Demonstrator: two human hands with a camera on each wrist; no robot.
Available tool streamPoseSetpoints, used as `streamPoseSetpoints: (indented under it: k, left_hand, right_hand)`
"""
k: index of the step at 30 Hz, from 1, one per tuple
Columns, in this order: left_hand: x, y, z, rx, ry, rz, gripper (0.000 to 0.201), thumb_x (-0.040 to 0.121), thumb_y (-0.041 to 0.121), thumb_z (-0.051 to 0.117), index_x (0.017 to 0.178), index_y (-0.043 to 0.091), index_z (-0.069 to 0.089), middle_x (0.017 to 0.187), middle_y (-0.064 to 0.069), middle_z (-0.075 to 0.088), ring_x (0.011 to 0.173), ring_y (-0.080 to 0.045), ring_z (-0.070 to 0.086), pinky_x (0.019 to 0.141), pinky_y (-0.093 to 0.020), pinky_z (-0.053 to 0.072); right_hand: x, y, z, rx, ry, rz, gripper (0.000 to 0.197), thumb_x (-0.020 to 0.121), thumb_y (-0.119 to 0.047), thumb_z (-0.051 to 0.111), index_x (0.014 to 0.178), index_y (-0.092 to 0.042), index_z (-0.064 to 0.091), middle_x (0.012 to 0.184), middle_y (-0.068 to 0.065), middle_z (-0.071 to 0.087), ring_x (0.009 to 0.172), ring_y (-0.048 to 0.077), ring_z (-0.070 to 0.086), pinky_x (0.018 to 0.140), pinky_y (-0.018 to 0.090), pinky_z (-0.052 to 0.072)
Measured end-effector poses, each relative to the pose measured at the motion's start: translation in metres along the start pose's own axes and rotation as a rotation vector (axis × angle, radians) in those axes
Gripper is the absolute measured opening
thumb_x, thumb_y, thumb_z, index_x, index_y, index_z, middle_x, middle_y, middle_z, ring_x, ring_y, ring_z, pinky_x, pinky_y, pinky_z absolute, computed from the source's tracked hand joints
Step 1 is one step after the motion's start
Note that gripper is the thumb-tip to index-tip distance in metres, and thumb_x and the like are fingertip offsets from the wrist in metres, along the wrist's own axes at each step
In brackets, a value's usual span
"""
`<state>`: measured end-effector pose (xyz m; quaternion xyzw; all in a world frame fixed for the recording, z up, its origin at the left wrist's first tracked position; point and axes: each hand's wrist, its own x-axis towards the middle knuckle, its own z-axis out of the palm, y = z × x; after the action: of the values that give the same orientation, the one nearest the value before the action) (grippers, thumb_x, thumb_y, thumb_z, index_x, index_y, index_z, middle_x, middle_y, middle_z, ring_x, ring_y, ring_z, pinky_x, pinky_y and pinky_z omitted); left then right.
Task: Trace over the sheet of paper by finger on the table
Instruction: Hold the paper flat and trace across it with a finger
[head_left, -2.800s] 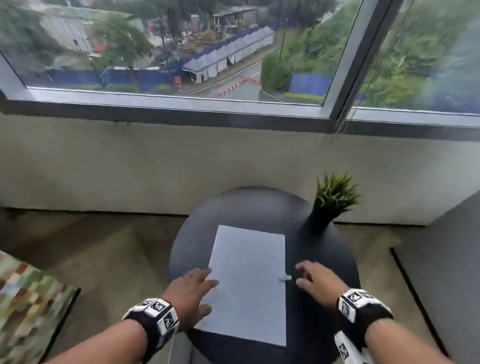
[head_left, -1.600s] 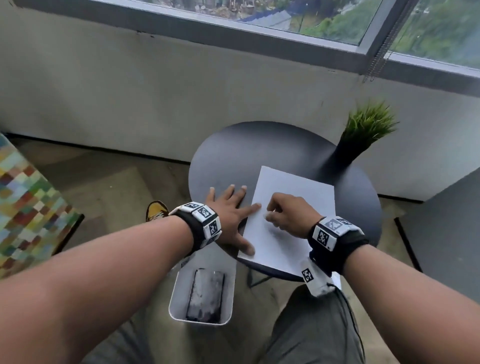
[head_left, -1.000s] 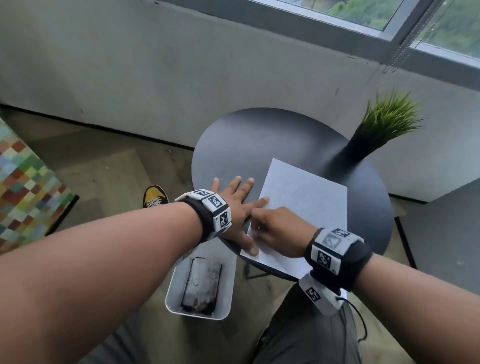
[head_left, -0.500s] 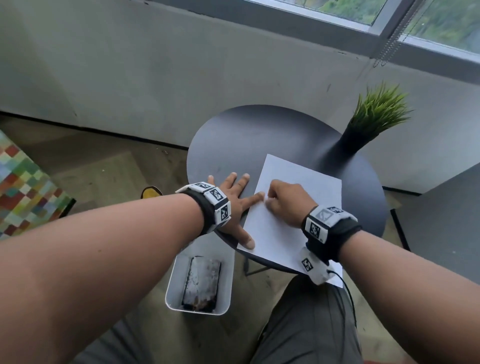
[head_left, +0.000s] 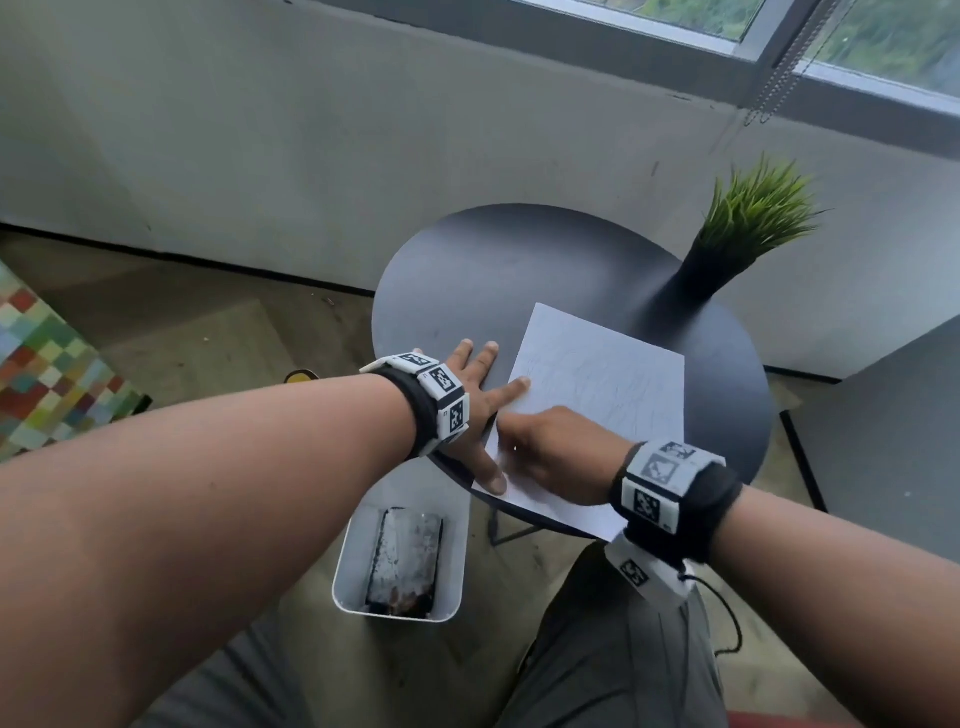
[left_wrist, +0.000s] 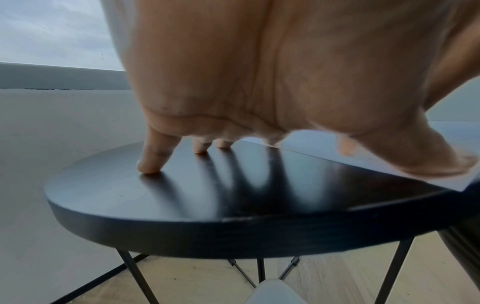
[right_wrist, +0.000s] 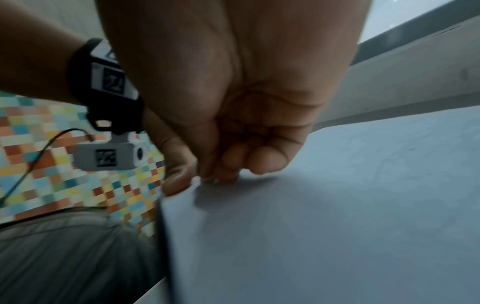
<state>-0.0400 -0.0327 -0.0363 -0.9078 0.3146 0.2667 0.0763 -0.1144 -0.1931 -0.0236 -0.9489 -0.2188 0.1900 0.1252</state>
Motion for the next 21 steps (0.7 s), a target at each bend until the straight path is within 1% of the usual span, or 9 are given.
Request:
streamPoseSetpoints:
  k: [2,5,8,9,11,13,15,17,21]
  left_hand:
    - [0.0,0.001,-0.002,0.002,-0.004,0.001,0.136,0.053,0.091,0.067,0.152,0.051,-0.018,0.164,-0.007,-0.03,0.152,-0.036,-0.021,0.11,-0.077,0.009]
    - [-0.002,0.002,-0.005,0.01,-0.015,0.0,0.135,0.056,0.089,0.068,0.152,0.05,-0.019,0.164,-0.007,-0.03,0.152,-0.036,-0.021,0.112,-0.075,0.01]
    - [-0.001,-0.001,-0.005,0.017,-0.02,0.014,0.136,0.055,0.087,0.071,0.152,0.052,-0.018,0.164,-0.008,-0.03,0.152,-0.037,-0.02,0.113,-0.073,0.011]
    - [0.0,-0.002,-0.005,0.026,-0.024,0.015,0.137,0.055,0.087,0.072,0.152,0.052,-0.018,0.164,-0.009,-0.031,0.152,-0.038,-0.02,0.113,-0.073,0.011]
    - [0.0,-0.002,-0.006,0.047,-0.03,0.012,0.137,0.053,0.088,0.071,0.151,0.053,-0.019,0.163,-0.01,-0.031,0.152,-0.039,-0.02,0.113,-0.072,0.011]
    - [0.001,-0.002,-0.006,0.051,-0.025,0.016,0.138,0.052,0.088,0.072,0.15,0.056,-0.02,0.164,-0.009,-0.031,0.152,-0.039,-0.019,0.113,-0.072,0.011]
    - [0.003,-0.002,-0.005,0.053,-0.028,0.014,0.138,0.052,0.087,0.072,0.149,0.056,-0.02,0.164,-0.01,-0.03,0.152,-0.04,-0.018,0.114,-0.071,0.012]
    - [0.004,-0.002,-0.006,0.048,-0.036,0.003,0.138,0.051,0.087,0.071,0.148,0.056,-0.021,0.164,-0.011,-0.029,0.152,-0.041,-0.019,0.117,-0.07,0.012]
    - [0.0,0.009,-0.004,-0.052,-0.017,-0.035,0.132,0.052,0.097,0.059,0.151,0.054,-0.017,0.165,-0.006,-0.029,0.152,-0.036,-0.022,0.114,-0.075,0.005]
  right_hand:
    - [0.008,0.019,-0.011,0.0,0.041,0.124,0.011,0.091,-0.023,0.056,0.1,-0.017,0.059,0.098,0.005,0.067,0.086,0.023,0.058,0.072,0.029,0.04]
    - [0.016,0.038,-0.015,0.046,0.221,0.38,0.012,0.091,-0.029,0.054,0.098,-0.019,0.054,0.099,0.009,0.066,0.094,0.031,0.059,0.077,0.035,0.046]
    - [0.008,0.008,-0.001,0.006,0.159,0.166,0.014,0.093,-0.022,0.05,0.105,-0.015,0.052,0.097,0.013,0.066,0.088,0.034,0.059,0.074,0.039,0.048]
    - [0.002,-0.001,0.003,0.011,0.095,0.053,0.012,0.092,-0.02,0.052,0.103,-0.014,0.054,0.094,0.01,0.066,0.084,0.031,0.058,0.073,0.039,0.048]
    - [-0.002,0.0,-0.004,0.02,-0.042,-0.022,0.01,0.09,-0.018,0.057,0.1,-0.016,0.058,0.091,0.002,0.065,0.083,0.022,0.057,0.074,0.034,0.047]
    - [0.005,0.02,-0.015,0.01,-0.015,0.077,0.013,0.09,-0.02,0.059,0.103,-0.016,0.06,0.092,-0.002,0.061,0.089,0.022,0.058,0.074,0.029,0.04]
    - [0.01,0.041,-0.023,0.074,0.122,0.264,0.014,0.09,-0.023,0.061,0.101,-0.016,0.059,0.093,-0.003,0.057,0.092,0.023,0.056,0.072,0.026,0.033]
    - [0.014,0.051,-0.021,0.157,0.192,0.387,0.014,0.09,-0.029,0.061,0.099,-0.019,0.057,0.094,0.0,0.06,0.089,0.022,0.055,0.072,0.029,0.036]
    - [0.015,0.044,-0.01,0.139,0.199,0.434,0.013,0.093,-0.03,0.053,0.097,-0.018,0.049,0.092,0.008,0.064,0.087,0.029,0.056,0.074,0.036,0.044]
